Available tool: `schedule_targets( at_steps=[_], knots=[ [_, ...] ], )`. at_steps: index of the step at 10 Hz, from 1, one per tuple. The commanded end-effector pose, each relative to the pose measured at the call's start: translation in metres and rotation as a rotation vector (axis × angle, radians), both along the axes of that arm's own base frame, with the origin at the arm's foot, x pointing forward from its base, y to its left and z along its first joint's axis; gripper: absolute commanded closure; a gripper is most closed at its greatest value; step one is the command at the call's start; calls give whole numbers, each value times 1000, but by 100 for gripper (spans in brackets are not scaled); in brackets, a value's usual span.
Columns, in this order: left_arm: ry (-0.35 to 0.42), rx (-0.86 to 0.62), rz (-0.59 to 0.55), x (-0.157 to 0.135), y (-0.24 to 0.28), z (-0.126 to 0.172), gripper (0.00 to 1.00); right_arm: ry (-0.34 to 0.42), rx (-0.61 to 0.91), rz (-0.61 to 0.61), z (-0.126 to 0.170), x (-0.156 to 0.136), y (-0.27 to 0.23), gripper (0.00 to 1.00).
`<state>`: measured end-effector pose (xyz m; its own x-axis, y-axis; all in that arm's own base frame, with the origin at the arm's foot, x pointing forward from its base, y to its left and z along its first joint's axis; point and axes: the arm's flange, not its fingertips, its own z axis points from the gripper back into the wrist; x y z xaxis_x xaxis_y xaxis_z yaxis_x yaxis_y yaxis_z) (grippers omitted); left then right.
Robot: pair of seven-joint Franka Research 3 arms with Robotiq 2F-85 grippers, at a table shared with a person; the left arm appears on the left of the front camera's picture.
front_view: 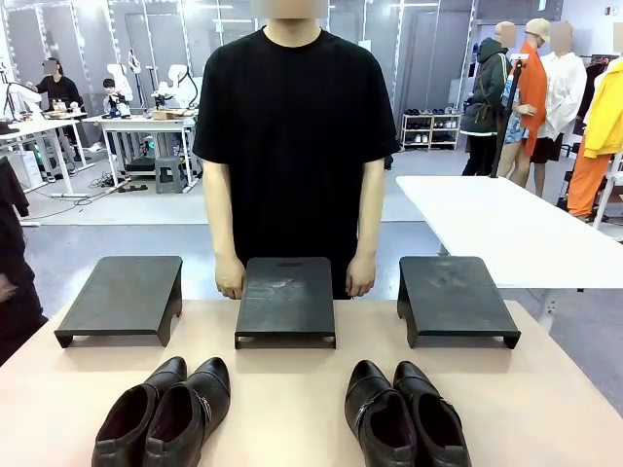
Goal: Place the shoes on the stand as instructed by the person.
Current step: Pick up one pair of Shoes and place it on the Shoes Stand indicated by the person.
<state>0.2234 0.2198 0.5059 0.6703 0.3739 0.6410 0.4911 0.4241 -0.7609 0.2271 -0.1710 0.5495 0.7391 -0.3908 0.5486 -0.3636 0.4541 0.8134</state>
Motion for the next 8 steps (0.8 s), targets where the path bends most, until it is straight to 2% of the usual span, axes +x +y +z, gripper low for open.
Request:
schedule_targets(
  at_steps=[1, 4, 5, 8],
  knots=[
    [-2, -24, 3, 4, -3, -12, 0, -60, 30, -39, -33, -34, 22, 0],
    [-6, -45, 44, 7, -6, -11, 0, -27, 31, -85, -41, -38, 17, 0],
    [20, -32, 23, 1, 2, -16, 0, -15, 33, -72, 0, -27, -23, 0],
    [20, -32, 23, 1, 2, -16, 0, -15, 33, -72, 0, -27, -23, 0]
  ],
)
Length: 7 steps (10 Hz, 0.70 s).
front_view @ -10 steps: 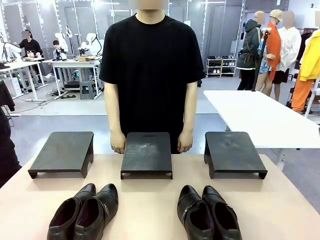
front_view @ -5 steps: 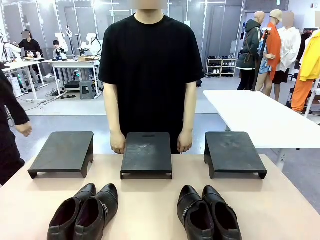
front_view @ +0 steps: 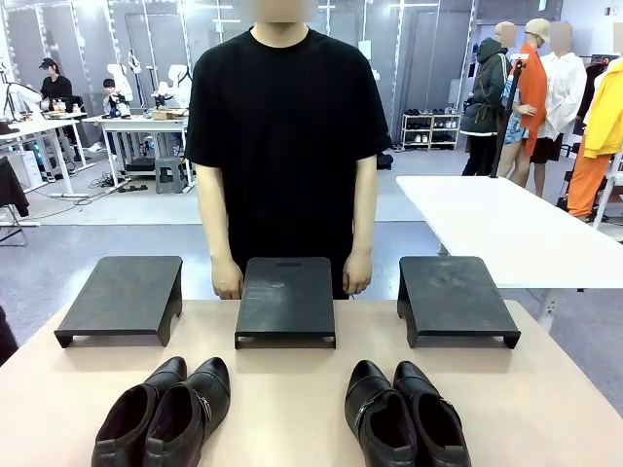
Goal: Place the shoes on the stand as instructed by the person.
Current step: Pick up one pair of Shoes and place it on the Shoes Stand indicated by the person.
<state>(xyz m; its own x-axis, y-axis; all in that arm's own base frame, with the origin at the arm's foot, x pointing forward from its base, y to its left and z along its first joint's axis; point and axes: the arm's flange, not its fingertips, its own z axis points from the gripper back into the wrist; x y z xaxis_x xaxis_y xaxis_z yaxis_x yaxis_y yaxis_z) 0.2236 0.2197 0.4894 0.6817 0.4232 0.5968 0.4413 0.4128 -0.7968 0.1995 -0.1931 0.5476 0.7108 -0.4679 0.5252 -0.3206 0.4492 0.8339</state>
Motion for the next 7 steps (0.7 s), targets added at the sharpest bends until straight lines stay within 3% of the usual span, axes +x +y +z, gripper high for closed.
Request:
schedule_targets(
  at_steps=[1, 7],
  knots=[
    [-24, 6, -15, 0, 2, 1, 0, -24, -6, 5, 2, 1, 0, 0],
    [-24, 6, -15, 0, 2, 1, 0, -24, -6, 5, 2, 1, 0, 0]
  ],
)
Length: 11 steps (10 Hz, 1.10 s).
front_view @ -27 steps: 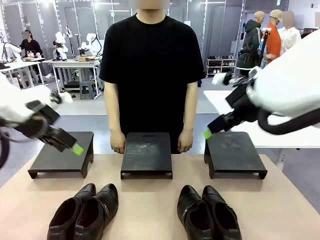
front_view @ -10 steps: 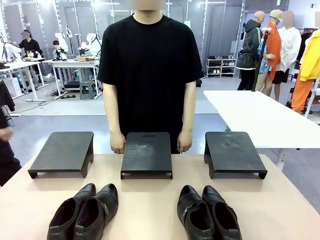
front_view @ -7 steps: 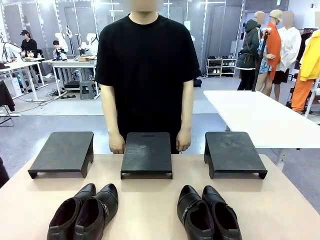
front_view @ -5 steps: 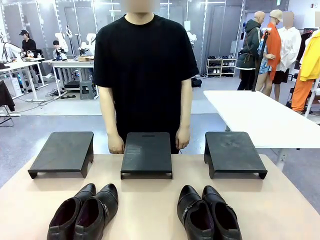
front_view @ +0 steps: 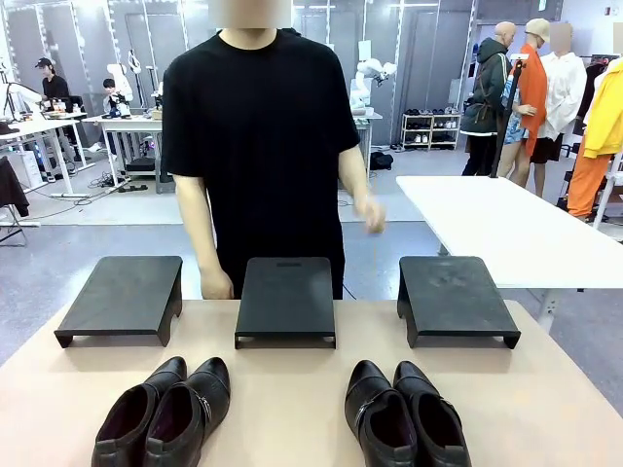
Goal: Place the shoes on the stand as instructed by the person.
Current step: Pick up one pair of Shoes and place it on the Shoes Stand indicated by the person.
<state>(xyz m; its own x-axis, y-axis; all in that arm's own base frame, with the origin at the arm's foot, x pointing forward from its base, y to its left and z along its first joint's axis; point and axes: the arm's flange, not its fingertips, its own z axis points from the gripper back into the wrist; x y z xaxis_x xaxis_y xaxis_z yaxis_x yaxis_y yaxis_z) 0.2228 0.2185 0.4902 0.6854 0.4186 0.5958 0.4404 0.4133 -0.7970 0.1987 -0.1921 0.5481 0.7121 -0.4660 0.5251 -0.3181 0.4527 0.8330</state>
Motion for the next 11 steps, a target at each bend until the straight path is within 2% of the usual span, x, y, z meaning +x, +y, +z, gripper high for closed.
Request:
schedule_targets(
  at_steps=[1, 11],
  knots=[
    [-27, 3, -11, 1, 3, 0, 0, -27, -2, 6, 2, 2, -1, 0],
    [-27, 3, -11, 1, 3, 0, 0, -27, -2, 6, 2, 2, -1, 0]
  ],
)
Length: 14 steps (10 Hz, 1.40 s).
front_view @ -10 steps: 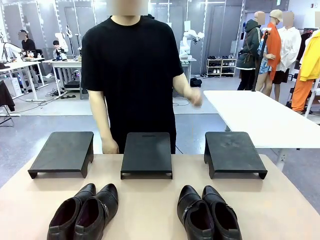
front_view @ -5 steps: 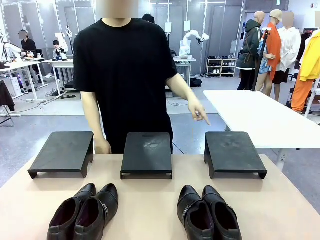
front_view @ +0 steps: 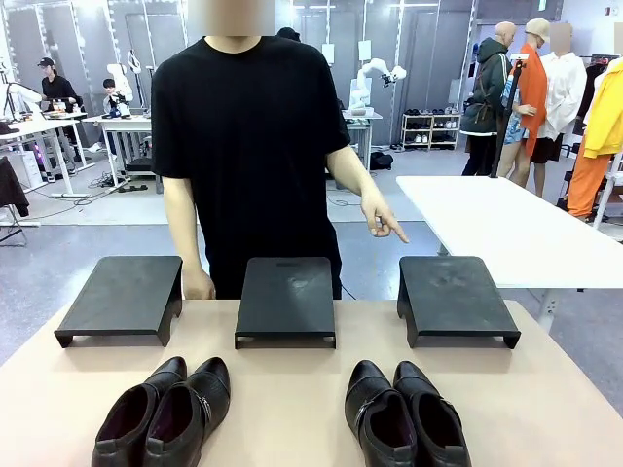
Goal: Place the shoes on the stand as instructed by the person.
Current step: Pick up one pair of Shoes and place it on the Shoes Stand indicated by the person.
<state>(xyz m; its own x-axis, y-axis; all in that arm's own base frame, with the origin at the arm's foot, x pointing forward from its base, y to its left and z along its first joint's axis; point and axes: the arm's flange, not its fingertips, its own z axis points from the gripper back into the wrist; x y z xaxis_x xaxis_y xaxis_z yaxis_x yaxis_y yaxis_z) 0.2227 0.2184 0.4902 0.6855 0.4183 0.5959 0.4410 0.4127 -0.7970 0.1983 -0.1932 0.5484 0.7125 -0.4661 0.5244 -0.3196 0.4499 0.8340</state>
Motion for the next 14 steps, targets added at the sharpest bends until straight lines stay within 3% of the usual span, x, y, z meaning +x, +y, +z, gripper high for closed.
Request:
schedule_targets(
  at_steps=[1, 3, 4, 6, 8, 12, 14],
  knots=[
    [-27, 3, -10, 1, 3, 0, 0, -26, -5, 4, 1, 2, 0, 0],
    [-27, 3, -10, 1, 3, 0, 0, 0, -1, 0, 0, 0, 0, 0],
    [-27, 3, -10, 1, 3, 0, 0, 41, -54, 92, 20, -1, 18, 0],
    [-27, 3, -10, 1, 3, 0, 0, 253, -257, 201, 28, 27, 79, 0],
    [-27, 3, -10, 1, 3, 0, 0, 390, -385, 234, 35, 61, 141, 0],
    [-27, 3, -10, 1, 3, 0, 0, 629, -584, 192, 2, 130, 232, 0],
    [-27, 3, -10, 1, 3, 0, 0, 707, -649, 179, -25, 144, 272, 0]
  ],
)
